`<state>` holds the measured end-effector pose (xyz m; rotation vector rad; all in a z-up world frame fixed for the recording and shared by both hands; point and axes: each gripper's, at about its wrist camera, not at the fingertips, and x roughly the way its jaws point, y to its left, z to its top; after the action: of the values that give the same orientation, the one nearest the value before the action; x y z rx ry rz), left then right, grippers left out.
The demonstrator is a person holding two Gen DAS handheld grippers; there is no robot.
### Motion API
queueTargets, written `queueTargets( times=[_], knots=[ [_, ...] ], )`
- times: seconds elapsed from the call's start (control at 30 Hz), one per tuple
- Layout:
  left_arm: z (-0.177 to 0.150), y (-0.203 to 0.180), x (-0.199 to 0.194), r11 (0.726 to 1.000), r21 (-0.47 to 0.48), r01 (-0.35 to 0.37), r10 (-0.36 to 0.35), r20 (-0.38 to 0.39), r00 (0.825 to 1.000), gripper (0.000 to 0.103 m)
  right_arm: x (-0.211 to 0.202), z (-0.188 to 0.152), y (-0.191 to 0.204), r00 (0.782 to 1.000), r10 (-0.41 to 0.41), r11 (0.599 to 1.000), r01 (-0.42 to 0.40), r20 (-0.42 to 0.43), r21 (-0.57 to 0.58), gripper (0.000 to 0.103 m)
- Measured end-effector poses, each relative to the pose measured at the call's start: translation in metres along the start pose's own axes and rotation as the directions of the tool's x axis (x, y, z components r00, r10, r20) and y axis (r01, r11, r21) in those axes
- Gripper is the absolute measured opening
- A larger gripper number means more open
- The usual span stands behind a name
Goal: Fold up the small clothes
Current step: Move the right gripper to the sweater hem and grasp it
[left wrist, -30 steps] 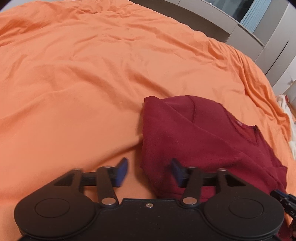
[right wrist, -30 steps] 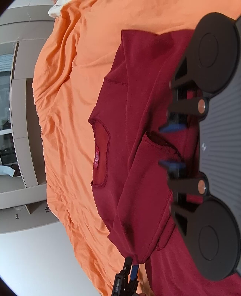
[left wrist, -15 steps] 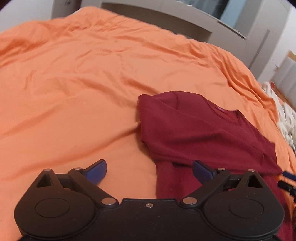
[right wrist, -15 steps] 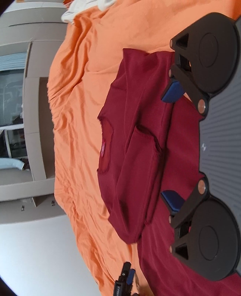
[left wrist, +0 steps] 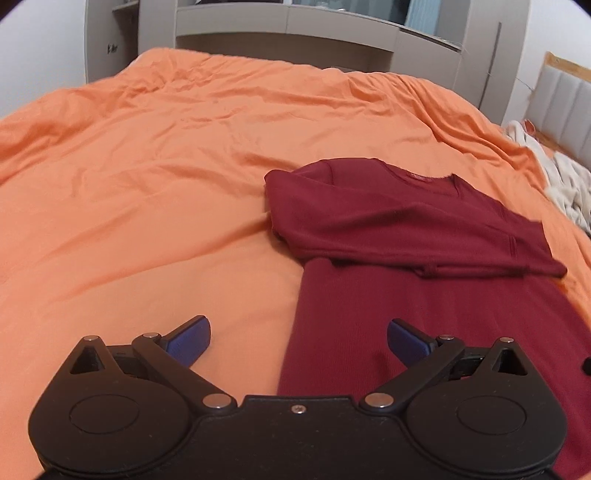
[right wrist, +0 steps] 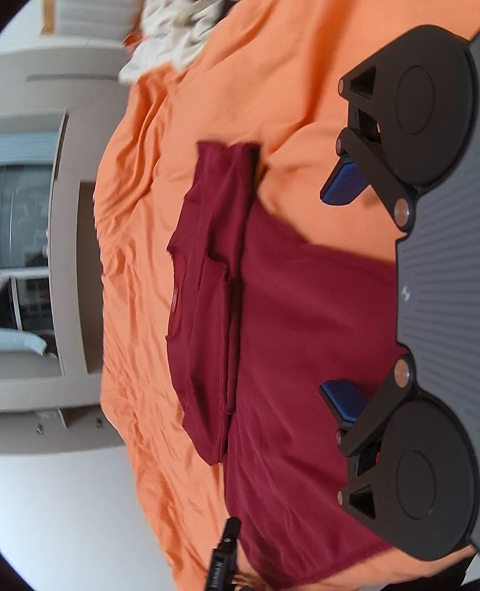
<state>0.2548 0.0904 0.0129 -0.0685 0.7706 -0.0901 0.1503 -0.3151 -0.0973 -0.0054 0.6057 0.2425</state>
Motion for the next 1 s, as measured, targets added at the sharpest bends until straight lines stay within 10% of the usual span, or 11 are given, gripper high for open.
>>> queueTargets(
  times=[0.2,0.5,1.0],
  knots=[
    [-0.017,-0.006,-0.016,1.000,0.029,-0.012,0.011,0.026,1.000,0.102,-0.033,-0.029,-0.001,0.999,-0.053,0.995,0.052,0.007,0.087,0.103],
    [-0.038,-0.025,-0.035,0.993,0.083,-0.082,0.075,0.075,0.994,0.102,-0.068,-0.041,0.033,0.993,-0.107,0.985,0.112,0.044,-0.132,0.103],
    [-0.064,-0.074,-0.080,0.990,0.137,0.042,-0.059,0.122,0.991,0.102,-0.081,-0.065,0.085,0.975,-0.200,0.812,0.223,0.102,-0.539,0.103]
  ],
)
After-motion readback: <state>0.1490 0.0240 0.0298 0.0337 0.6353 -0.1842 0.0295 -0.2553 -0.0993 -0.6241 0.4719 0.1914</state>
